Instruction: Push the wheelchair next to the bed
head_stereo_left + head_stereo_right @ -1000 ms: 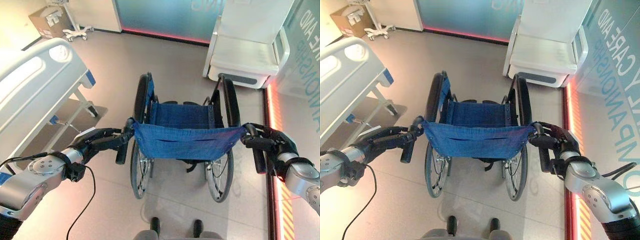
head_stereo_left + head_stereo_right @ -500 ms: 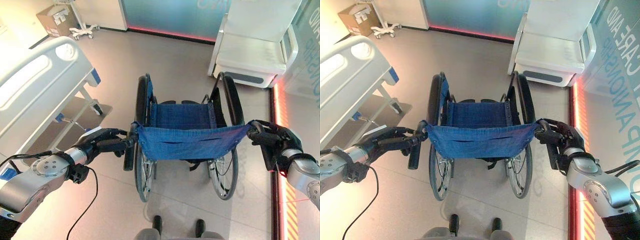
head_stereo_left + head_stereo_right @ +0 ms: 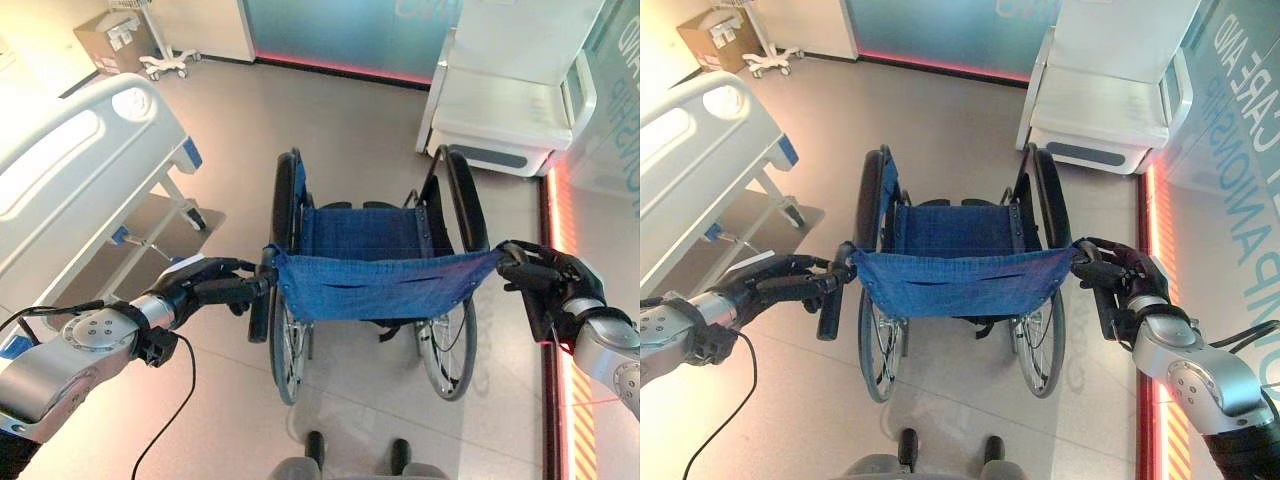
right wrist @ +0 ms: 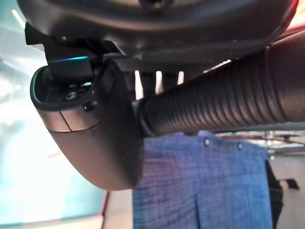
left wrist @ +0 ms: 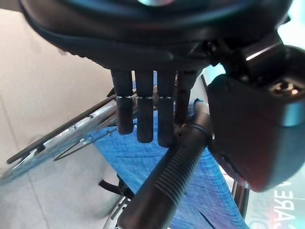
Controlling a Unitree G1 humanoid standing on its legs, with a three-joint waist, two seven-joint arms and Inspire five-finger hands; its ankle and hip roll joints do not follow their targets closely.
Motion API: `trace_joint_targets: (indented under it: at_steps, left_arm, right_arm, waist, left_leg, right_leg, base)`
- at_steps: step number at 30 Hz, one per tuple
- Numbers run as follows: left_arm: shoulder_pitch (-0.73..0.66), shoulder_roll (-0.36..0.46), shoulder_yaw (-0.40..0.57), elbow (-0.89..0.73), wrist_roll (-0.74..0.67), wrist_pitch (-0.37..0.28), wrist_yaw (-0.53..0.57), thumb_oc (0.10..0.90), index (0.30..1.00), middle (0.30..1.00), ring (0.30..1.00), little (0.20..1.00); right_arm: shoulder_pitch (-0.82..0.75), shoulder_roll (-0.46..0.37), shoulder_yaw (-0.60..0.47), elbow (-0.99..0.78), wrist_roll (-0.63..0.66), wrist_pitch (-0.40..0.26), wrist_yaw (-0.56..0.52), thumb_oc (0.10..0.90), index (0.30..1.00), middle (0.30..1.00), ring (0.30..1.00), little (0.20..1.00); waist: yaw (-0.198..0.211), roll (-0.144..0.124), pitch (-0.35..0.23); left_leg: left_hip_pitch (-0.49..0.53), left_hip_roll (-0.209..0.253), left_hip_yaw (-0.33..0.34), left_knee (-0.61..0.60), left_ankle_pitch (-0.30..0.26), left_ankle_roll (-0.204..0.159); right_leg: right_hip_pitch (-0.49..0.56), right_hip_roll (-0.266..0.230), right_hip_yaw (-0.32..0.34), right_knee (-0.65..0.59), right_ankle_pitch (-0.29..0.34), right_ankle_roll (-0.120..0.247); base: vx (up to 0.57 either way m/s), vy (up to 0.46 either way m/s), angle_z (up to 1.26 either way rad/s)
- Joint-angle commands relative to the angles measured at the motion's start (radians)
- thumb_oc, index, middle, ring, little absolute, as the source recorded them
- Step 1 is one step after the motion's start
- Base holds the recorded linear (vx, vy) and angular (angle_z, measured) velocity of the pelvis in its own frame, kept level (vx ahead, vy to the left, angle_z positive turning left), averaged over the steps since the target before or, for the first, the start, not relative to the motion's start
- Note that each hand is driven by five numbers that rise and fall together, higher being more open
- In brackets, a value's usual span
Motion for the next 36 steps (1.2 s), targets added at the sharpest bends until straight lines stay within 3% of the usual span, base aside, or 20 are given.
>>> trace_joint_targets:
  at_steps: [1,6,12,20,22,26,28,29,30,31,32,36]
  left_arm:
    - [-0.054,-0.059,-0.066,-0.033,-0.225,-0.022,-0.025,0.400,0.300,0.300,0.300,0.300]
    - [-0.064,-0.101,-0.106,-0.031,-0.249,-0.007,0.063,0.400,0.300,0.300,0.300,0.300]
    - [-0.056,-0.115,-0.098,-0.018,-0.241,0.000,0.089,0.400,0.300,0.300,0.300,0.300]
    - [-0.096,-0.137,-0.099,0.008,-0.292,-0.022,0.227,0.400,0.300,0.300,0.300,0.300]
    - [-0.106,-0.143,-0.091,0.018,-0.299,-0.028,0.252,0.400,0.300,0.300,0.300,0.300]
    - [-0.120,-0.161,-0.055,0.033,-0.295,-0.026,0.276,0.400,0.300,0.300,0.300,0.300]
    - [-0.129,-0.171,-0.037,0.047,-0.293,-0.022,0.265,0.400,0.300,0.300,0.300,0.300]
    - [-0.133,-0.185,-0.024,0.059,-0.279,-0.017,0.251,0.400,0.300,0.300,0.300,0.300]
    - [-0.132,-0.192,-0.015,0.066,-0.277,-0.014,0.247,0.400,0.300,0.300,0.300,0.300]
    - [-0.114,-0.196,0.009,0.069,-0.278,-0.005,0.239,0.400,0.300,0.300,0.300,0.300]
    - [-0.099,-0.196,0.024,0.070,-0.277,-0.002,0.232,0.400,0.300,0.300,0.300,0.300]
    - [-0.035,-0.201,0.050,0.095,-0.275,-0.021,0.211,0.400,0.300,0.300,0.300,0.300]
  right_arm:
    - [0.051,-0.075,0.117,-0.035,0.022,-0.060,0.038,0.400,0.300,0.300,0.300,0.300]
    - [0.041,-0.054,0.154,-0.037,0.013,-0.072,0.021,0.400,0.300,0.300,0.300,0.300]
    - [0.035,-0.052,0.164,-0.044,0.020,-0.067,0.034,0.400,0.300,0.300,0.300,0.300]
    - [0.000,-0.040,0.216,-0.057,0.020,-0.082,0.079,0.400,0.300,0.300,0.300,0.300]
    - [-0.018,-0.041,0.226,-0.060,0.023,-0.076,0.094,0.400,0.300,0.300,0.300,0.300]
    - [-0.077,-0.056,0.248,-0.066,0.033,-0.051,0.132,0.400,0.300,0.300,0.300,0.300]
    - [-0.113,-0.051,0.269,-0.061,0.029,-0.043,0.134,0.400,0.300,0.300,0.300,0.300]
    - [-0.129,-0.037,0.282,-0.057,0.013,-0.041,0.136,0.400,0.300,0.300,0.300,0.300]
    - [-0.135,-0.028,0.287,-0.052,-0.003,-0.044,0.144,0.400,0.300,0.300,0.300,0.300]
    - [-0.137,-0.022,0.294,-0.052,-0.018,-0.052,0.157,0.400,0.300,0.300,0.300,0.300]
    - [-0.136,-0.023,0.296,-0.054,-0.024,-0.059,0.166,0.400,0.300,0.300,0.300,0.300]
    - [-0.152,-0.037,0.319,-0.046,-0.006,-0.084,0.187,0.400,0.300,0.300,0.300,0.300]
  waist:
    - [-0.059,0.024,-0.026]
    - [-0.058,0.027,-0.030]
    - [-0.059,0.028,-0.038]
    - [-0.055,0.022,-0.047]
    - [-0.051,0.015,-0.048]
    - [-0.046,-0.022,-0.043]
    - [-0.035,-0.036,-0.015]
    - [-0.024,-0.040,0.012]
    - [-0.017,-0.038,0.024]
    - [0.003,-0.027,0.036]
    - [0.013,-0.020,0.039]
    - [0.054,0.019,0.040]
  left_leg:
    - [-0.037,0.035,0.005,0.003,0.004,-0.040]
    - [-0.035,0.032,0.000,0.003,0.003,-0.039]
    - [-0.032,0.037,-0.001,0.003,0.006,-0.041]
    - [-0.010,0.068,-0.017,0.003,0.025,-0.054]
    - [-0.008,0.076,-0.021,0.026,0.024,-0.059]
    - [-0.050,0.106,-0.006,0.255,-0.023,-0.072]
    - [-0.134,0.119,-0.014,0.445,0.019,-0.070]
    - [-0.231,0.114,-0.032,0.575,0.076,-0.069]
    - [-0.271,0.100,-0.047,0.602,0.096,-0.064]
    - [-0.297,0.048,-0.071,0.550,0.106,-0.050]
    - [-0.307,0.031,-0.074,0.516,0.117,-0.045]
    - [-0.322,0.020,-0.082,0.261,0.227,-0.077]
  right_leg:
    - [-0.036,0.005,0.004,0.001,0.048,0.012]
    - [-0.034,0.006,0.001,0.001,0.046,0.011]
    - [-0.028,0.013,-0.001,0.002,0.041,0.005]
    - [-0.026,0.057,-0.018,0.066,-0.010,-0.025]
    - [-0.021,0.064,-0.022,0.075,-0.016,-0.033]
    - [-0.020,0.073,-0.027,0.117,-0.022,-0.063]
    - [-0.017,0.083,-0.031,0.160,-0.031,-0.087]
    - [-0.010,0.095,-0.025,0.191,-0.038,-0.109]
    - [-0.004,0.101,-0.017,0.207,-0.045,-0.116]
    - [0.004,0.114,0.002,0.234,-0.063,-0.114]
    - [0.006,0.123,0.011,0.247,-0.073,-0.114]
    - [0.057,0.174,0.030,0.269,-0.123,-0.113]
  base:
    - [0.00,0.000,0.00]
    - [0.00,-0.012,0.02]
    - [0.00,-0.030,0.00]
    - [0.01,-0.126,0.00]
    - [0.07,-0.188,0.01]
    - [0.09,-0.205,0.05]
    - [0.08,-0.215,-0.01]
    - [0.09,-0.138,0.00]
    - [0.17,-0.038,0.08]
    - [0.20,0.049,0.12]
    - [0.34,0.104,-0.10]
    - [0.41,0.097,-0.27]
